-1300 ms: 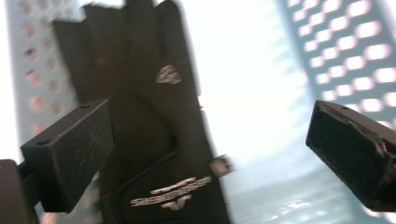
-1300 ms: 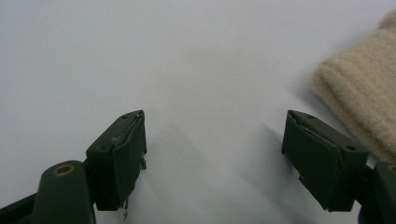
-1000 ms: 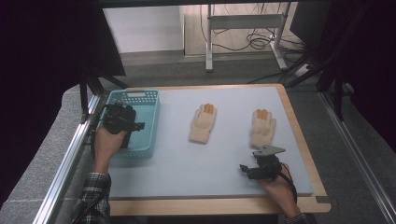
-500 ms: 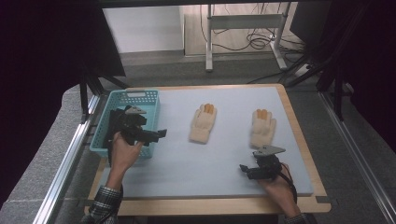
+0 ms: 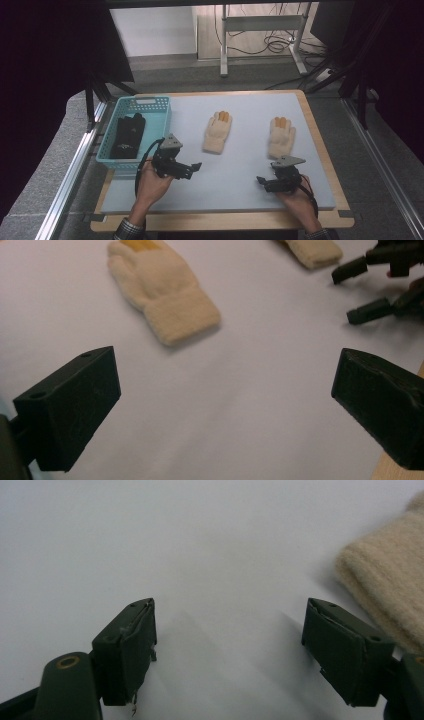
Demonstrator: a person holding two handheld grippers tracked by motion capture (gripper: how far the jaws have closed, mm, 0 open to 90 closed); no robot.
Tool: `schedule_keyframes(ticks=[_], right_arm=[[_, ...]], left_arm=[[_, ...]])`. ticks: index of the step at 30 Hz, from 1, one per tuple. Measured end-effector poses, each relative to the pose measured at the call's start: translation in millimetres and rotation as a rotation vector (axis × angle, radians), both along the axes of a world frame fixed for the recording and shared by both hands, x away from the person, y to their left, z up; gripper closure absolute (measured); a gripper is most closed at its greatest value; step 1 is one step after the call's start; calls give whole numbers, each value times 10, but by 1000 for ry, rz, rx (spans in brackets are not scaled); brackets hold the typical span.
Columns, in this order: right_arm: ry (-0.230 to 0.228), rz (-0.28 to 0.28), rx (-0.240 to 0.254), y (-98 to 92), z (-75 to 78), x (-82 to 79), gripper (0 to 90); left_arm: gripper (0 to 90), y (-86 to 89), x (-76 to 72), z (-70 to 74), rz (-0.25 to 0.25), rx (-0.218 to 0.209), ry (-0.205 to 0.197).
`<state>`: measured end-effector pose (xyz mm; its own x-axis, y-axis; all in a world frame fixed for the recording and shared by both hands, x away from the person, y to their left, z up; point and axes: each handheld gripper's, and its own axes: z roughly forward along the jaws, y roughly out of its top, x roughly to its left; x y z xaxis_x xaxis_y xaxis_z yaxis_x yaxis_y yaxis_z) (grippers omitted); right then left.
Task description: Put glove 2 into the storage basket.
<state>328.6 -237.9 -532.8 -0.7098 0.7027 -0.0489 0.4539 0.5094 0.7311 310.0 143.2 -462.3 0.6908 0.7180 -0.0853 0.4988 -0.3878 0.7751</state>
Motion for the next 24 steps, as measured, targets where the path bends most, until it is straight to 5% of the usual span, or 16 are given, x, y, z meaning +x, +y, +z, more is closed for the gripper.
schedule_keyframes(ticks=[10,16,20,24], right_arm=[[1,0,1,2,0,-1,211],[0,-2,0,3,0,-2,211],[0,-1,2,4,0,-2,211],[-1,1,2,4,1,-3,212]], left_arm=[[0,-163,-132,-486,10,85,13],[0,-84,-186,-735,52,137,51],[0,-27,-188,-849,79,143,70],[1,4,-186,-873,91,99,74]])
